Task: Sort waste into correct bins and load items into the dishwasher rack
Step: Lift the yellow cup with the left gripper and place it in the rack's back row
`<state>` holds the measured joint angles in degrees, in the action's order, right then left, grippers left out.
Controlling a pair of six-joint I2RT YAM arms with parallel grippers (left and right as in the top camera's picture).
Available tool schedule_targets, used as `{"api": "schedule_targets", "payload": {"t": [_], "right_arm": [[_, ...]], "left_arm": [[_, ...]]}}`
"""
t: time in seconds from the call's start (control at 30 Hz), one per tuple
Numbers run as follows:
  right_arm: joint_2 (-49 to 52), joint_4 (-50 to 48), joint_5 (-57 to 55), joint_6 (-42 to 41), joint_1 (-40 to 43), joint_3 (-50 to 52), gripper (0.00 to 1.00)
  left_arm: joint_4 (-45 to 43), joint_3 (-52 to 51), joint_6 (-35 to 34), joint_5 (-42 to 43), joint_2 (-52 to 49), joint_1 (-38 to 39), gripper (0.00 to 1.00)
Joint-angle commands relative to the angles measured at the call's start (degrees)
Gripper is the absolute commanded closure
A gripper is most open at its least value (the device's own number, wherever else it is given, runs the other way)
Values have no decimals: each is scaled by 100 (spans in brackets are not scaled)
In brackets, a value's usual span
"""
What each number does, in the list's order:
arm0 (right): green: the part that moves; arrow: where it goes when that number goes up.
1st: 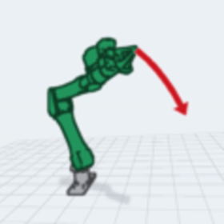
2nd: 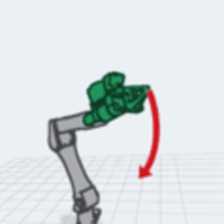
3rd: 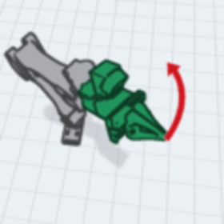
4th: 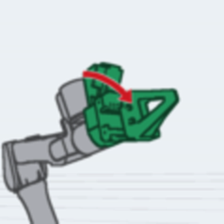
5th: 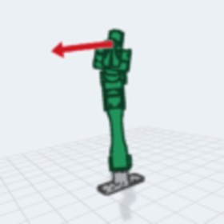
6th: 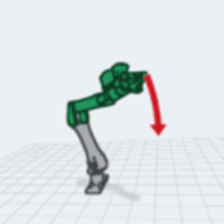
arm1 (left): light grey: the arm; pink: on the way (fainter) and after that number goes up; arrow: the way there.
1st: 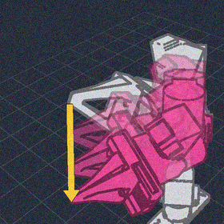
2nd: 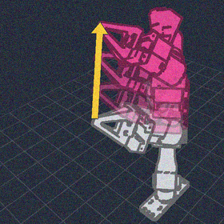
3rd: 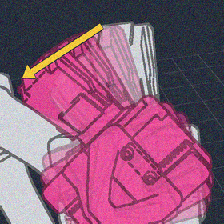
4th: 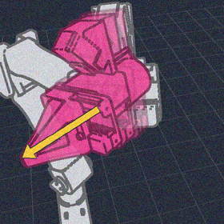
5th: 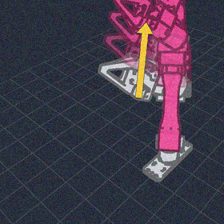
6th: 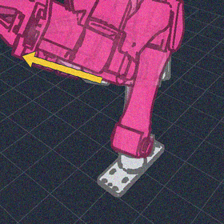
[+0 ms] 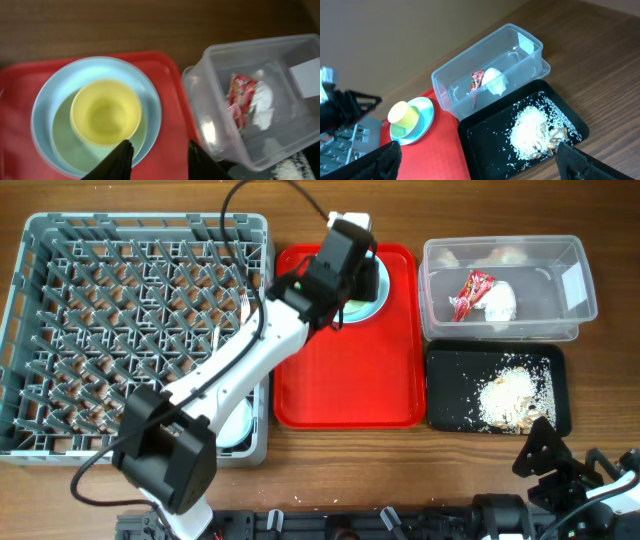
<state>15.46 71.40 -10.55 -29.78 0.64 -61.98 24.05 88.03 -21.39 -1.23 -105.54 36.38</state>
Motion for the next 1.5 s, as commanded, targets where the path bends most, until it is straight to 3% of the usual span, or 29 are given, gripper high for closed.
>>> {"api": "schedule_targets", "payload": {"t": [0.0, 0.37, 0.4, 0.5, 0.67, 0.73, 0.83, 1.0, 1.13, 1.23, 1.47], "right_arm": [[-26, -13, -52, -42, 20, 22, 0], [-26, -13, -52, -37, 20, 22, 0], [-26, -13, -52, -39, 20, 22, 0], [-26, -13, -52, -39, 20, 22, 0], [-26, -13, -52, -42, 20, 22, 0], [-26, -11, -52, -42, 20, 22, 0], [-26, -13, -55, -39, 20, 22, 0], [-26, -13, -52, -39, 20, 22, 0], [-26, -13, -52, -39, 20, 22, 0], [-26, -13, -52, -42, 20, 22, 0], [-26, -13, -52, -39, 20, 22, 0]], "left_arm": [[-72, 472, 699, 413, -387, -125, 59], [-131, 472, 772, -223, -1615, -50, 57], [-131, 472, 772, -358, -1690, -50, 59], [-295, 474, 769, -785, -1646, -52, 96], [-297, 726, 743, -1043, -651, -55, 96], [-13, 885, 743, -577, -146, -85, 96], [717, 1016, 503, 809, 767, -546, 96], [866, 1014, -313, 5329, 798, -2688, 96], [531, 1014, -789, 7855, -348, -3917, 96], [533, 1014, -793, 8441, -1121, -4363, 96], [673, 1012, -800, 8397, -2199, -5123, 96]]}}
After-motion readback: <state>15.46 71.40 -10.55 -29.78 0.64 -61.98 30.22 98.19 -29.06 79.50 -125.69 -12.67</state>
